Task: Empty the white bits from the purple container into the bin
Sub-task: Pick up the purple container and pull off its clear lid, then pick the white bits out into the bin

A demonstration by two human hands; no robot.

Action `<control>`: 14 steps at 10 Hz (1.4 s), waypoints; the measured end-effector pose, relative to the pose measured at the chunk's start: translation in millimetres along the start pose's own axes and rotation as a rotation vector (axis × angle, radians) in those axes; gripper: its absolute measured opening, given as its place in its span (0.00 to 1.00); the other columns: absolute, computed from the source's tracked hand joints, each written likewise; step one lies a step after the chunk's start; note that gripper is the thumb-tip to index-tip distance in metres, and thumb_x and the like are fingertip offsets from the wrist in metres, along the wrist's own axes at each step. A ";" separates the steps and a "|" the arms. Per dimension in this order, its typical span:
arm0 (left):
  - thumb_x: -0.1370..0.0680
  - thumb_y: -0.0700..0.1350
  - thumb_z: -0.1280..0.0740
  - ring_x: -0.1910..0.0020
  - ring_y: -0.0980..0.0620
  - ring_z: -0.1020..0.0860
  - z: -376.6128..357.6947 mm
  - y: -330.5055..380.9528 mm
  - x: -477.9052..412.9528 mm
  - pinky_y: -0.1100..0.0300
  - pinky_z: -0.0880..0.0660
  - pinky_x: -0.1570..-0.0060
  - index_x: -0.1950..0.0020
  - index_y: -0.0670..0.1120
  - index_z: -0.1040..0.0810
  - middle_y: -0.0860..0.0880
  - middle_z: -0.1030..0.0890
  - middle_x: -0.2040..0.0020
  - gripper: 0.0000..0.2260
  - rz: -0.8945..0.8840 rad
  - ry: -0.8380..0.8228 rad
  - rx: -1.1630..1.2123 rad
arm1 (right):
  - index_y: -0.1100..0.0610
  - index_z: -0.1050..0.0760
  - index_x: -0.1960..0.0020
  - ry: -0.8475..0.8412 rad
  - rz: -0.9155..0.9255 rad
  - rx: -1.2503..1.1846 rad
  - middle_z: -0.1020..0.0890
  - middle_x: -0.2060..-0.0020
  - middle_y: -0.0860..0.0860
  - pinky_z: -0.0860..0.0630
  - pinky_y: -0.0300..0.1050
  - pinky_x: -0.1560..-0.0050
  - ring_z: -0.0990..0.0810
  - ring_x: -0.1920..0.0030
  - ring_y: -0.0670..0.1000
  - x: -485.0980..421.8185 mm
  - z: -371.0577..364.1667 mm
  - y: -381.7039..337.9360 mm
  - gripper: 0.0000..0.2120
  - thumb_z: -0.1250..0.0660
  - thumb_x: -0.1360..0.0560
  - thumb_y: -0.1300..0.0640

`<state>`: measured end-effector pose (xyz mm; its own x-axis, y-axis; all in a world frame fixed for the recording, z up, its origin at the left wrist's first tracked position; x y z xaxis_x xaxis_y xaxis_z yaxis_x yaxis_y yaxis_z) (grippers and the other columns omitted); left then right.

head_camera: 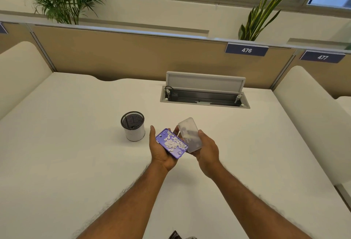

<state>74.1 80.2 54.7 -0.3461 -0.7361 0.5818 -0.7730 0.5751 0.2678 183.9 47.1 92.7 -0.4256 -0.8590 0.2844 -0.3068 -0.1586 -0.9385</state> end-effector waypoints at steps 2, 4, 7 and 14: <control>0.28 0.66 0.40 0.32 0.42 0.29 5.2 1.8 -8.1 0.43 0.33 0.32 0.30 0.44 0.31 0.43 0.27 0.32 0.34 0.022 -0.035 -0.063 | 0.51 0.25 0.53 -0.045 -0.061 -0.038 0.19 0.56 0.52 0.18 0.42 0.64 0.19 0.56 0.53 -7.7 -1.0 11.9 0.09 0.43 0.19 0.53; 0.26 0.60 0.39 0.51 0.44 0.21 18.1 13.3 -13.8 0.45 0.23 0.50 0.49 0.44 0.24 0.44 0.19 0.52 0.20 -0.045 -0.021 0.018 | 0.63 0.25 0.46 -0.005 -0.039 0.086 0.16 0.55 0.60 0.17 0.45 0.62 0.14 0.60 0.56 -20.6 10.6 23.4 0.08 0.39 0.22 0.63; 0.25 0.60 0.38 0.66 0.49 0.21 36.7 55.4 -23.5 0.50 0.25 0.53 0.58 0.46 0.22 0.47 0.21 0.65 0.18 -0.164 -0.058 0.060 | 0.57 0.21 0.53 0.109 -0.034 0.536 0.16 0.58 0.55 0.21 0.52 0.57 0.17 0.58 0.56 -45.1 51.7 59.3 0.06 0.29 0.31 0.61; 0.23 0.55 0.42 0.59 0.47 0.23 5.9 233.6 -54.7 0.53 0.26 0.51 0.59 0.45 0.23 0.45 0.18 0.67 0.16 -0.334 0.003 -0.134 | 0.50 0.21 0.52 0.144 0.396 1.109 0.21 0.52 0.48 0.37 0.51 0.48 0.24 0.47 0.54 -76.5 29.8 28.6 0.07 0.29 0.28 0.51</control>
<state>-90.6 252.7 80.9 -0.0839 -0.8904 0.4474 -0.7662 0.3447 0.5423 233.0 93.8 38.2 -0.4383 -0.8920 -0.1109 0.7429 -0.2900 -0.6034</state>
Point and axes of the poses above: each hand's wrist, its own x-axis away from the middle knuckle, its own z-axis out of the back of the hand, y = z × x, the point moved 10 cm from there along -x, towards the middle knuckle
